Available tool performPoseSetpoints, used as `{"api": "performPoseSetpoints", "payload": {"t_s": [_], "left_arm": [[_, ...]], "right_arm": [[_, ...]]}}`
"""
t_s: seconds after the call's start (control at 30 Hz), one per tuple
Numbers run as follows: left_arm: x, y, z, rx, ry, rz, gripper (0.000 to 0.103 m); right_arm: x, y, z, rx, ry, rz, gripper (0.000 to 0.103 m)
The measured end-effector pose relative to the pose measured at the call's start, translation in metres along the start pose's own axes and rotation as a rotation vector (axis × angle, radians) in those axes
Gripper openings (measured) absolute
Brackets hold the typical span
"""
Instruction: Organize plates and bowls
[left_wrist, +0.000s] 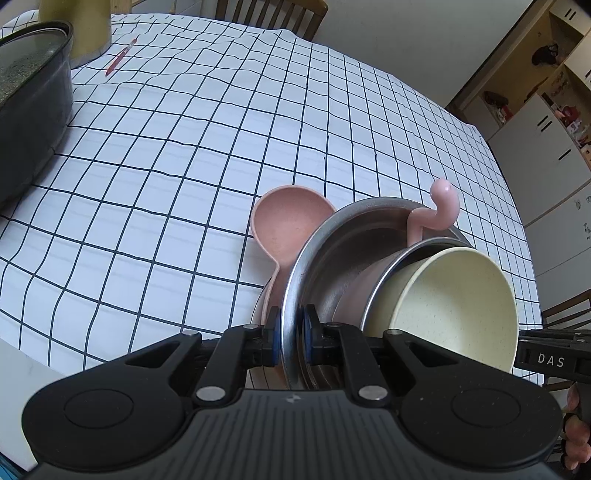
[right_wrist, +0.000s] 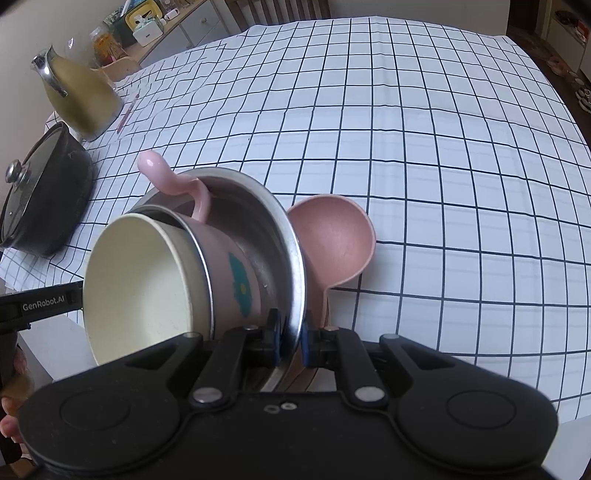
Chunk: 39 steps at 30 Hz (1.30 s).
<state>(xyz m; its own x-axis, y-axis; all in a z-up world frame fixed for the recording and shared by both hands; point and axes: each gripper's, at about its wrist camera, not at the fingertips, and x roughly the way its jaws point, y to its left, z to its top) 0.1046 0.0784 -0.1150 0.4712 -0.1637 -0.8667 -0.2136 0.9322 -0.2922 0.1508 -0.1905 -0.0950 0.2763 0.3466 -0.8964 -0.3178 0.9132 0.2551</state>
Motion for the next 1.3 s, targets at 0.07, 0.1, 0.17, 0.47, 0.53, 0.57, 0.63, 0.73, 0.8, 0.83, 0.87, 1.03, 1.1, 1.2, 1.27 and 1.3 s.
{"api": "performPoseSetpoints", "payload": {"t_s": [0.07,0.1,0.17,0.47,0.53,0.57,0.63,0.73,0.8,0.83,0.87,1.03,1.1,1.2,1.27,1.3], "left_arm": [[0.001,0.001,0.000,-0.001,-0.001,-0.002,0.011],[0.002,0.001,-0.001,-0.001,0.000,-0.002,0.011],[0.002,0.001,-0.001,-0.001,-0.002,-0.002,0.011],[0.007,0.001,-0.003,0.014,-0.003,0.003,0.011],[0.010,0.001,-0.003,0.015,0.002,0.005,0.011],[0.010,0.002,-0.003,0.015,0.001,0.004,0.011],[0.011,0.001,-0.002,0.024,-0.004,0.005,0.011],[0.010,-0.001,-0.001,0.046,-0.016,0.007,0.011],[0.010,-0.003,-0.001,0.061,-0.020,0.008,0.011],[0.010,-0.003,0.000,0.067,-0.018,0.010,0.011],[0.010,-0.003,0.000,0.071,-0.019,0.009,0.011],[0.006,-0.003,0.000,0.095,-0.039,0.005,0.011],[0.003,-0.003,0.000,0.109,-0.048,0.009,0.011],[0.000,-0.004,-0.002,0.136,-0.062,0.019,0.012],[-0.003,-0.004,-0.004,0.146,-0.066,0.027,0.012],[-0.004,-0.004,-0.004,0.149,-0.068,0.030,0.013]], "right_arm": [[0.001,0.000,0.000,-0.001,-0.001,-0.002,0.012],[0.001,0.000,0.000,0.001,-0.001,-0.002,0.012],[0.002,0.000,0.000,0.001,-0.003,-0.004,0.012],[0.006,-0.002,-0.002,0.014,-0.009,-0.007,0.012],[0.007,-0.002,-0.002,0.014,-0.010,-0.010,0.012],[0.008,-0.003,-0.002,0.017,-0.011,-0.012,0.012],[0.009,-0.003,-0.002,0.020,-0.017,-0.013,0.012],[0.009,-0.002,-0.001,0.022,-0.026,-0.020,0.014],[0.007,-0.002,-0.001,0.020,-0.042,-0.024,0.018],[0.006,-0.002,-0.001,0.020,-0.046,-0.022,0.021],[0.004,-0.002,0.000,0.021,-0.049,-0.020,0.022],[-0.004,-0.003,-0.001,0.025,-0.078,-0.036,0.025],[-0.008,-0.004,-0.003,0.031,-0.087,-0.038,0.028],[-0.015,-0.004,-0.007,0.035,-0.106,-0.034,0.036],[-0.021,-0.003,-0.010,0.030,-0.125,-0.029,0.042],[-0.024,-0.002,-0.012,0.026,-0.136,-0.031,0.044]]}}
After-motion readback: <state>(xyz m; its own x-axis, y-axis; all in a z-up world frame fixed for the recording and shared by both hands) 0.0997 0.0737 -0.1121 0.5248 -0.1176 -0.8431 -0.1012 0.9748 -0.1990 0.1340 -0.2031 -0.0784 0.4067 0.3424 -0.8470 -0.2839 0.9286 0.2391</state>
